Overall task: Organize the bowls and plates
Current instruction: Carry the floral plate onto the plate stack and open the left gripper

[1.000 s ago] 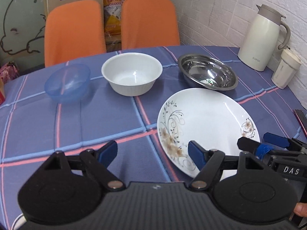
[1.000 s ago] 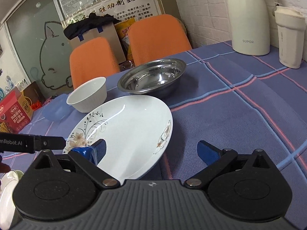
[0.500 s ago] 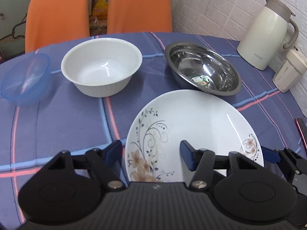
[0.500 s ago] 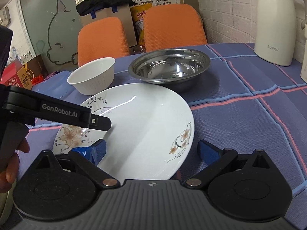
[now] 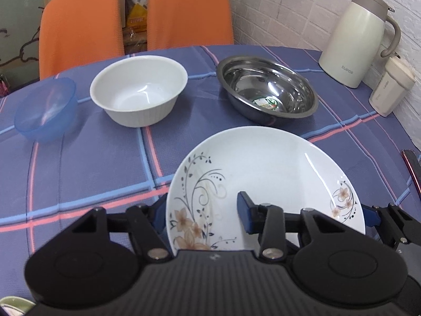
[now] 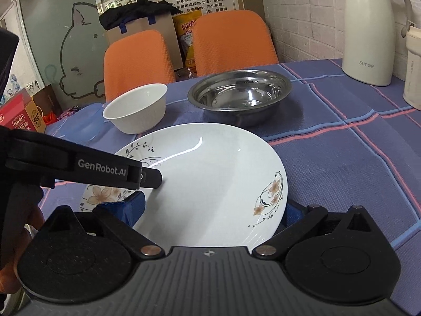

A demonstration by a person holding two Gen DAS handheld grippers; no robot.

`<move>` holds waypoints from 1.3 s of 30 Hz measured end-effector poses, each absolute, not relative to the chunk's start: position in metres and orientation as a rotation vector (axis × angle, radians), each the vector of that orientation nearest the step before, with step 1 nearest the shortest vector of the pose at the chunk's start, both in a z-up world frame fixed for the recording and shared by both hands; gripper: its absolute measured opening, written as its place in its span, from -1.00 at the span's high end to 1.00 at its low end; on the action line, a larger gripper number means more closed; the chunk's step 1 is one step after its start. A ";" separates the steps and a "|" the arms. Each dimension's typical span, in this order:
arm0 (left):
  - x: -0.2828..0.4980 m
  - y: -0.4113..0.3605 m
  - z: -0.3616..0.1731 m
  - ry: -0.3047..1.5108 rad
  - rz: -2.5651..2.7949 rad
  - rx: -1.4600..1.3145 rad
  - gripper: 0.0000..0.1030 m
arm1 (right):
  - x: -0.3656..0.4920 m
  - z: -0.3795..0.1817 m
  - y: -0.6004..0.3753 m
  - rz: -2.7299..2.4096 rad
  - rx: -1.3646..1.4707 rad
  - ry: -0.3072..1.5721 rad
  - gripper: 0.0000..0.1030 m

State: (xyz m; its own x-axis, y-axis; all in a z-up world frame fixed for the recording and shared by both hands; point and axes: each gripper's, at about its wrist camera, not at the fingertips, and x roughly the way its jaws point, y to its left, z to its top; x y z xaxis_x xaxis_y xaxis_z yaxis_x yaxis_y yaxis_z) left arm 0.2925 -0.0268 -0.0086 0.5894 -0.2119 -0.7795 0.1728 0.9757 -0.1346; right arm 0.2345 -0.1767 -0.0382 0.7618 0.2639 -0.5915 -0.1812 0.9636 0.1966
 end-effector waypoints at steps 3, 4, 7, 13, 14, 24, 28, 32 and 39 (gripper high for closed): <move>0.278 -0.023 0.002 0.882 -0.223 -0.045 0.22 | 0.220 -0.031 -0.172 0.245 0.121 0.642 -0.77; 0.271 -0.020 0.006 0.874 -0.222 -0.052 0.22 | 0.215 -0.029 -0.170 0.246 0.119 0.635 -0.77; 0.248 -0.007 0.018 0.844 -0.210 -0.061 0.22 | 0.198 -0.018 -0.159 0.261 0.111 0.614 -0.77; 0.190 0.039 0.036 0.810 -0.145 -0.095 0.20 | 0.158 -0.001 -0.120 0.356 0.081 0.574 -0.77; 0.181 0.049 0.037 0.806 -0.126 -0.103 0.20 | 0.153 0.000 -0.112 0.375 0.078 0.573 -0.77; 0.094 0.139 0.026 0.795 0.044 -0.167 0.18 | 0.108 -0.005 -0.027 0.559 0.019 0.617 -0.77; 0.080 0.164 0.012 0.821 0.086 -0.195 0.18 | 0.101 -0.016 -0.004 0.597 -0.008 0.651 -0.77; 0.076 0.173 0.006 0.806 0.071 -0.215 0.17 | 0.098 -0.020 0.008 0.582 -0.059 0.644 -0.77; 0.076 0.174 -0.001 0.785 0.021 -0.233 -0.10 | 0.103 -0.032 0.009 0.577 -0.092 0.663 -0.76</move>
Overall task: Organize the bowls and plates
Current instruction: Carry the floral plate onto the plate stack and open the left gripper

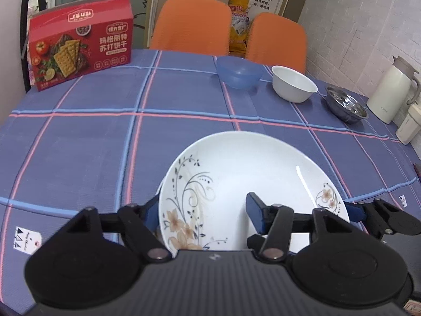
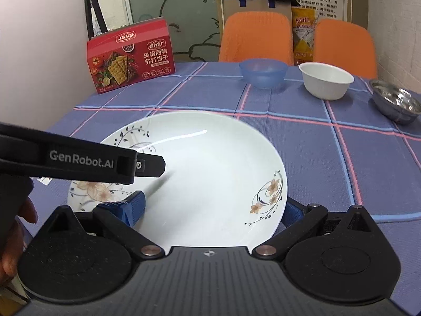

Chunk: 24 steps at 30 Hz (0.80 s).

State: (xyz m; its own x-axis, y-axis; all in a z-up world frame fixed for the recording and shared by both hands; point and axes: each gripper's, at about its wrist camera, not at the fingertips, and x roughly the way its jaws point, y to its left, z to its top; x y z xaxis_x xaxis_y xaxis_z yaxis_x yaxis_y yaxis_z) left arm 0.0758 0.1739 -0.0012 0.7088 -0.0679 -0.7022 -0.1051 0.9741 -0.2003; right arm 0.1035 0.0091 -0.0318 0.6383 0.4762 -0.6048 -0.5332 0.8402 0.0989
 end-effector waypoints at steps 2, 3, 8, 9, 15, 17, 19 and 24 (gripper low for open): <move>0.075 0.179 -0.001 0.782 0.009 -0.260 -0.11 | 0.106 -0.031 0.008 0.586 -0.076 0.684 -0.76; 0.075 0.180 -0.001 0.785 0.003 -0.273 -0.12 | 0.106 -0.031 0.007 0.590 -0.074 0.682 -0.73; 0.070 0.189 0.003 0.795 -0.034 -0.343 -0.37 | 0.104 -0.024 -0.004 0.557 -0.054 0.625 -0.73; 0.071 0.192 0.004 0.799 -0.037 -0.359 -0.37 | 0.106 -0.022 -0.007 0.548 -0.052 0.621 -0.73; 0.085 0.187 0.018 0.839 0.018 -0.193 -0.45 | 0.109 -0.026 -0.011 0.547 -0.050 0.646 -0.73; 0.084 0.178 0.026 0.810 0.061 -0.076 -0.45 | 0.107 -0.028 -0.013 0.551 -0.040 0.650 -0.73; 0.081 0.173 0.033 0.781 0.047 -0.026 -0.46 | 0.106 -0.028 -0.014 0.553 -0.035 0.651 -0.73; 0.076 0.160 0.041 0.721 0.058 0.014 -0.46 | 0.108 -0.025 -0.023 0.551 -0.008 0.644 -0.73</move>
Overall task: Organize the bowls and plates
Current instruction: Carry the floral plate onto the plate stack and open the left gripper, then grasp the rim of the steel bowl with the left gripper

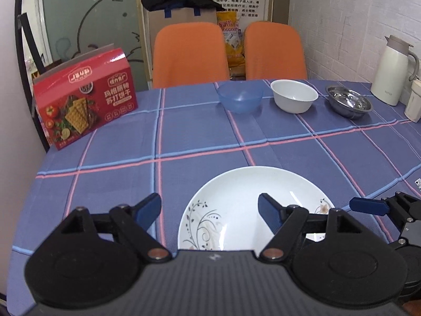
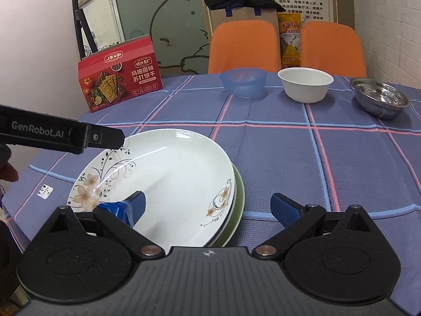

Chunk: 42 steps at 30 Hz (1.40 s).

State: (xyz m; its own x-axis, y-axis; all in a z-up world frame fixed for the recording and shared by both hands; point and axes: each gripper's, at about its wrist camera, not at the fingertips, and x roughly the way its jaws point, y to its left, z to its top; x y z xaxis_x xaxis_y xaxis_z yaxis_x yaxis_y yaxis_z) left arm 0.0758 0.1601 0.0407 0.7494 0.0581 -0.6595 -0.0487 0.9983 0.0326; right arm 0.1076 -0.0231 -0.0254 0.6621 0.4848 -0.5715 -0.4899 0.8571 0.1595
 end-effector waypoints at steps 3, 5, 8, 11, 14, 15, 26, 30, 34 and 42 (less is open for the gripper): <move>0.079 0.151 0.039 0.728 0.035 0.006 -0.46 | 0.112 -0.024 -0.035 0.539 0.017 0.648 -0.73; 0.083 0.143 0.038 0.737 0.010 -0.001 -0.46 | 0.115 -0.024 -0.047 0.519 0.034 0.646 -0.73; 0.092 0.127 0.037 0.747 -0.026 0.000 -0.46 | 0.121 -0.024 -0.070 0.467 0.062 0.645 -0.73; 0.103 0.110 0.036 0.758 -0.059 0.006 -0.46 | 0.127 -0.025 -0.097 0.408 0.087 0.646 -0.73; 0.118 0.091 0.036 0.773 -0.094 0.012 -0.46 | 0.136 -0.028 -0.129 0.347 0.094 0.656 -0.73; 0.124 0.084 0.035 0.778 -0.108 0.015 -0.46 | 0.140 -0.029 -0.139 0.328 0.088 0.661 -0.73; 0.237 0.000 0.039 0.821 -0.275 -0.048 -0.46 | 0.214 -0.011 -0.226 0.165 -0.010 0.618 -0.73; 0.296 -0.024 0.041 0.846 -0.327 -0.096 -0.46 | 0.256 -0.007 -0.247 0.155 0.029 0.639 -0.73; 0.352 -0.038 0.040 0.851 -0.328 -0.136 -0.46 | 0.306 -0.002 -0.262 0.148 0.109 0.667 -0.73; 0.418 -0.041 0.005 0.967 -0.310 -0.312 -0.46 | 0.384 -0.023 -0.258 0.130 0.117 0.741 -0.73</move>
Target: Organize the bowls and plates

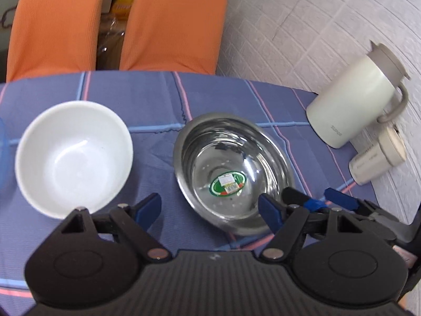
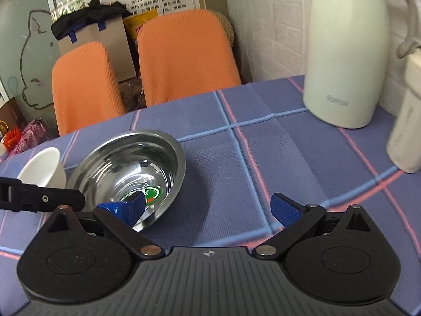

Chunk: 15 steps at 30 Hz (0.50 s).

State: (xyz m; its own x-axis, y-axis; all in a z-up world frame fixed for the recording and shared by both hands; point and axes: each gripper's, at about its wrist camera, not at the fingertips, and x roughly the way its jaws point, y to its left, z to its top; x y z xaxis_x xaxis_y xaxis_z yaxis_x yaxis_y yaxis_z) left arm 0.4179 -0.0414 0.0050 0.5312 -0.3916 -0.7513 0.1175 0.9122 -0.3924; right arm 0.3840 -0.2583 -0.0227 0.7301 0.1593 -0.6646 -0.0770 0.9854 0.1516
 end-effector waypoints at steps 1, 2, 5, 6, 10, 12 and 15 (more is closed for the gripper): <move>0.425 -0.043 0.003 0.968 -0.306 -0.316 -0.46 | 0.390 -0.026 -0.256 0.136 0.112 0.754 -0.73; 0.432 -0.045 0.002 0.967 -0.302 -0.313 -0.46 | 0.394 -0.029 -0.253 0.144 0.101 0.760 -0.73; 0.446 -0.050 -0.004 0.969 -0.283 -0.301 -0.46 | 0.401 -0.035 -0.242 0.172 0.052 0.763 -0.73; 0.449 -0.051 -0.007 0.969 -0.279 -0.297 -0.46 | 0.404 -0.037 -0.239 0.179 0.035 0.761 -0.73; 0.457 -0.059 -0.009 0.946 -0.273 -0.254 -0.45 | 0.409 -0.041 -0.231 0.218 -0.016 0.749 -0.69; 0.458 -0.062 -0.010 0.934 -0.277 -0.228 -0.42 | 0.410 -0.041 -0.225 0.254 -0.039 0.742 -0.69; 0.458 -0.065 -0.013 0.944 -0.291 -0.207 -0.18 | 0.407 -0.041 -0.219 0.290 -0.048 0.734 -0.70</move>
State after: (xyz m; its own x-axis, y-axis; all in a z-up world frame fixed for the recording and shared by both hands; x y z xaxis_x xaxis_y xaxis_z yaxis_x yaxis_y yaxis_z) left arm 0.4580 -0.0652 -0.0133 0.5522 -0.3340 -0.7639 0.1546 0.9414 -0.2998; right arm 0.4074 -0.2193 -0.0408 0.7043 0.2437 -0.6667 -0.2769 0.9591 0.0581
